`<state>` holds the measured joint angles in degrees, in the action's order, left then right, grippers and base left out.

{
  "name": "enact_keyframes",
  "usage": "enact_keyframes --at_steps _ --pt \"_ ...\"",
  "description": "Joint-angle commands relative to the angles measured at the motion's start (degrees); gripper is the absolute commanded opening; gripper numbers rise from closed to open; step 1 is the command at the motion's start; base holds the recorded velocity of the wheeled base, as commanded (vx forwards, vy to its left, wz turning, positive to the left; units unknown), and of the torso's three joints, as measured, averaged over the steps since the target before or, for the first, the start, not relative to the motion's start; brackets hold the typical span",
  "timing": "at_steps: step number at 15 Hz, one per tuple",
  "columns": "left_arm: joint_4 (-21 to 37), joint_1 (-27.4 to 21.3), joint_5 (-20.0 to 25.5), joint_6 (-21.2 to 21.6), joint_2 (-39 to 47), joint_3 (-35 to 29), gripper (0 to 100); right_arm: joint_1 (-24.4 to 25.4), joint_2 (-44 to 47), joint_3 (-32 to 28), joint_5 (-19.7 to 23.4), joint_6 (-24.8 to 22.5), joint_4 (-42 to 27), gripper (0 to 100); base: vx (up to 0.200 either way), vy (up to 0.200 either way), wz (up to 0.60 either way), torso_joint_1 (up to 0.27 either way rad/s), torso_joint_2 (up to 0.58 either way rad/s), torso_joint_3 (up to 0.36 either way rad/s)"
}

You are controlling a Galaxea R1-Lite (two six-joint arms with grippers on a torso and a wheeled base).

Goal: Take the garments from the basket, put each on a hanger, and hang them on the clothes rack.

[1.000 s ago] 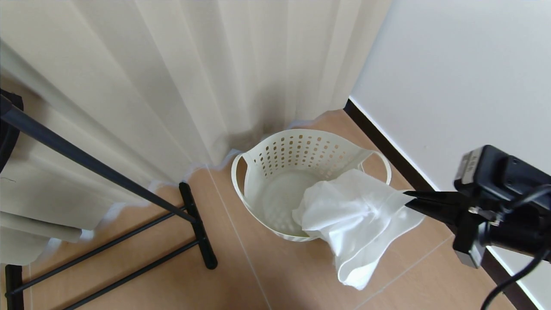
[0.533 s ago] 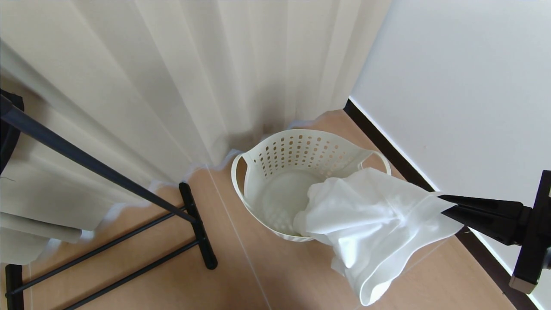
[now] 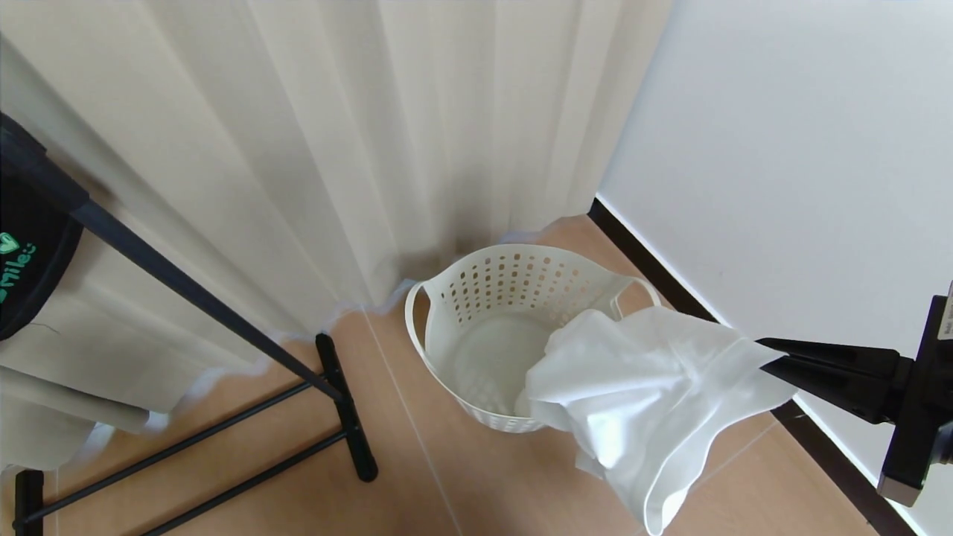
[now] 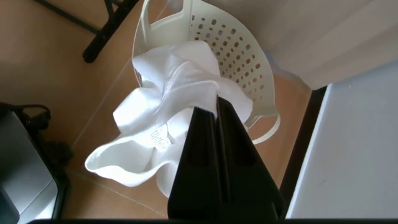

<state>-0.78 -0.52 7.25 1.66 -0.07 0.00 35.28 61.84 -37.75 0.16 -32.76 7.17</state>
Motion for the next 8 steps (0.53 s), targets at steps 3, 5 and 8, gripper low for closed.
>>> enact_keyframes --at_steps 3,5,8 --pt "0.0 0.0 0.0 0.0 0.1 0.0 100 0.0 0.4 0.3 0.0 0.0 0.0 0 0.000 0.000 0.00 -0.001 0.00 0.203" --pt "0.0 0.0 0.0 0.0 0.1 0.0 100 0.0 0.6 0.0 0.0 0.0 0.0 0 0.000 0.000 0.00 0.000 0.00 0.205" --pt "0.0 0.0 0.0 0.0 0.1 0.0 100 0.0 0.8 -0.2 0.0 0.1 0.1 0 0.000 0.000 0.00 0.001 0.00 0.196"
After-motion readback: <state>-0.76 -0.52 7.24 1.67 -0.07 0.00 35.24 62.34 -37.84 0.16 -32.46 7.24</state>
